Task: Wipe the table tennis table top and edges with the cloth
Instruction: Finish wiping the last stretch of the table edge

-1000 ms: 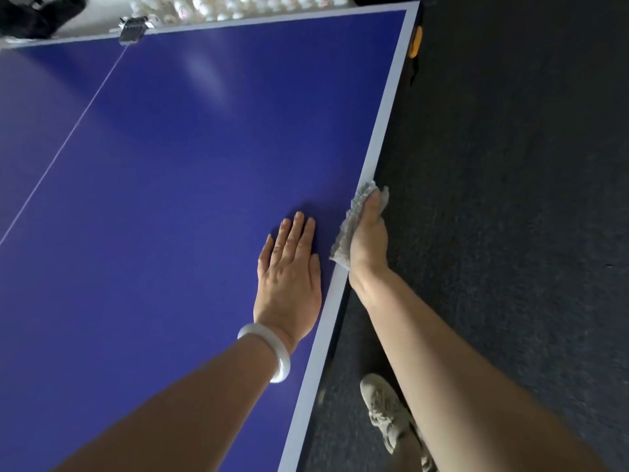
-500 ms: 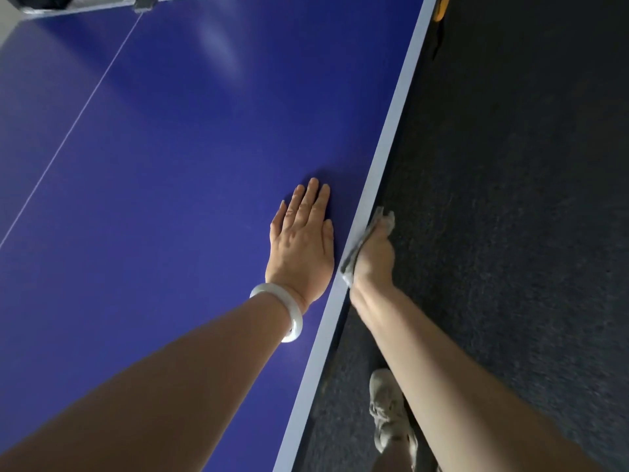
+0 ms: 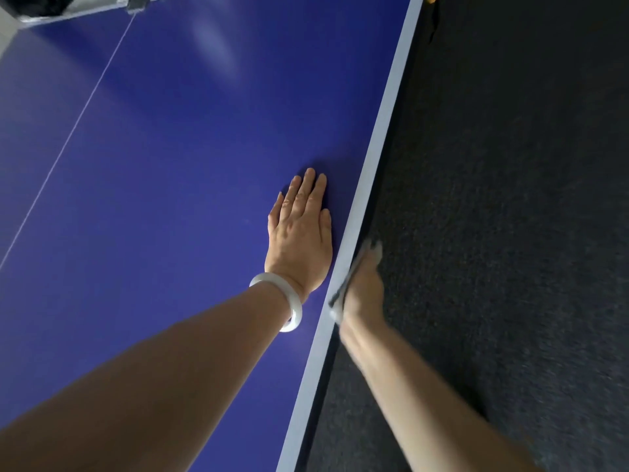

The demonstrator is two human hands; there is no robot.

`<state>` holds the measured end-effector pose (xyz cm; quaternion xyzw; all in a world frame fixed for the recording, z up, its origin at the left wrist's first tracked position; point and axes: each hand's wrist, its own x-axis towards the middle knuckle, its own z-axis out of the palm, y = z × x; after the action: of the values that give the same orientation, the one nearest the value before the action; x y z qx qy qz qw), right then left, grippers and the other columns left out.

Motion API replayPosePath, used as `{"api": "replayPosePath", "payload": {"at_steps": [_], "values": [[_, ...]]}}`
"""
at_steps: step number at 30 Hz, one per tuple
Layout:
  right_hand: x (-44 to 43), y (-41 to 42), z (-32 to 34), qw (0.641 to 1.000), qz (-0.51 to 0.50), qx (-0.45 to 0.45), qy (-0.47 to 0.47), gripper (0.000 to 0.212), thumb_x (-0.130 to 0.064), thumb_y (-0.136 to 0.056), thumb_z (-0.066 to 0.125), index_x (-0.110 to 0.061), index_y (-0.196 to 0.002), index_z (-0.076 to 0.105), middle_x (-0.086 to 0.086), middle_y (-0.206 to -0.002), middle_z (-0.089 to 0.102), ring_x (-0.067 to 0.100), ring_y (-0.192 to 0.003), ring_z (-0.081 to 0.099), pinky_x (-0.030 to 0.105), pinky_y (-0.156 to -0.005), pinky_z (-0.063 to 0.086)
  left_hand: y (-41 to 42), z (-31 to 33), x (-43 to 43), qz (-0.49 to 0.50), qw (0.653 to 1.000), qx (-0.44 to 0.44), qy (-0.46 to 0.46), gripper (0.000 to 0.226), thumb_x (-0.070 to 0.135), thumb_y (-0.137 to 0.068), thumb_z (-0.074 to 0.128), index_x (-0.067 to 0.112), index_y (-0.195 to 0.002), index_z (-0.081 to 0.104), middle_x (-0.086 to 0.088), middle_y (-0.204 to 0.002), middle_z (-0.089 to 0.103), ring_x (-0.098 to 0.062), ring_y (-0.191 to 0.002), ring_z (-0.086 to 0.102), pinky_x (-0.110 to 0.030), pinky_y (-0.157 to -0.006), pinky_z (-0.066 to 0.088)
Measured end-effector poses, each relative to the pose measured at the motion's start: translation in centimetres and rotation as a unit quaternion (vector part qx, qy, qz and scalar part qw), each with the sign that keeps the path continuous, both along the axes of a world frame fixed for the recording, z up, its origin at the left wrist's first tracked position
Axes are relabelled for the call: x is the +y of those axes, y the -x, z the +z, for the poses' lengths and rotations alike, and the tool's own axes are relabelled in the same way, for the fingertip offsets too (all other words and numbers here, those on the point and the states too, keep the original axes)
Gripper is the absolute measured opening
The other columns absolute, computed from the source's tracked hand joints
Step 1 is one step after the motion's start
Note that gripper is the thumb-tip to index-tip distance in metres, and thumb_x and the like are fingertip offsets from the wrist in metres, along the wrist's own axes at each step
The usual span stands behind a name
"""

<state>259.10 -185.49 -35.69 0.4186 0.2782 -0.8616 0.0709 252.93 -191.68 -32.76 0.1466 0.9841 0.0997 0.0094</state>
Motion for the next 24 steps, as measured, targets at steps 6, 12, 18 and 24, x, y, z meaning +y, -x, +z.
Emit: {"api": "replayPosePath", "payload": {"at_steps": [6, 12, 18, 24], "values": [[-1.6, -3.4, 0.0, 0.975, 0.058, 0.025, -0.212, 0.058, -0.056, -0.102, 0.034, -0.028, -0.153, 0.031, -0.004, -0.154, 0.040, 0.003, -0.134, 0.043, 0.023, -0.108, 0.032, 0.0, -0.1, -0.4, -0.006, 1.000, 0.002, -0.008, 0.051, 0.025, -0.107, 0.026, 0.020, -0.157, 0.021, 0.003, -0.165, 0.014, -0.014, -0.152, 0.007, -0.034, -0.124, 0.003], [-6.4, -11.8, 0.3, 0.943, 0.094, 0.073, -0.311, 0.062, -0.058, -0.092, 0.039, -0.015, -0.137, 0.045, -0.001, -0.128, 0.056, 0.003, -0.121, 0.054, 0.006, -0.096, 0.036, 0.1, -0.1, -0.3, -0.001, 1.000, 0.001, -0.014, 0.051, 0.025, -0.107, 0.027, 0.020, -0.157, 0.022, 0.003, -0.165, 0.015, -0.014, -0.152, 0.007, -0.033, -0.124, 0.002], [-5.5, -11.6, -0.6, 0.940, 0.105, 0.131, -0.296, 0.036, -0.039, -0.096, 0.042, -0.019, -0.126, 0.046, -0.008, -0.115, 0.059, -0.016, -0.100, 0.056, 0.001, -0.084, 0.036, 0.2, 0.0, -0.6, -0.007, 0.998, -0.001, -0.055, 0.049, 0.026, -0.106, 0.033, 0.020, -0.155, 0.029, 0.003, -0.164, 0.019, -0.014, -0.152, 0.011, -0.033, -0.123, 0.003], [-5.4, -11.4, -1.5, 0.940, 0.116, 0.129, -0.294, 0.024, -0.033, -0.104, 0.042, -0.016, -0.121, 0.045, -0.007, -0.106, 0.058, -0.020, -0.083, 0.056, 0.000, -0.074, 0.039, -0.4, 1.0, -1.4, 0.038, 0.959, -0.087, -0.265, 0.045, 0.006, -0.098, 0.049, 0.018, -0.141, 0.053, 0.002, -0.157, 0.036, -0.013, -0.149, 0.021, -0.020, -0.119, 0.012]]}}
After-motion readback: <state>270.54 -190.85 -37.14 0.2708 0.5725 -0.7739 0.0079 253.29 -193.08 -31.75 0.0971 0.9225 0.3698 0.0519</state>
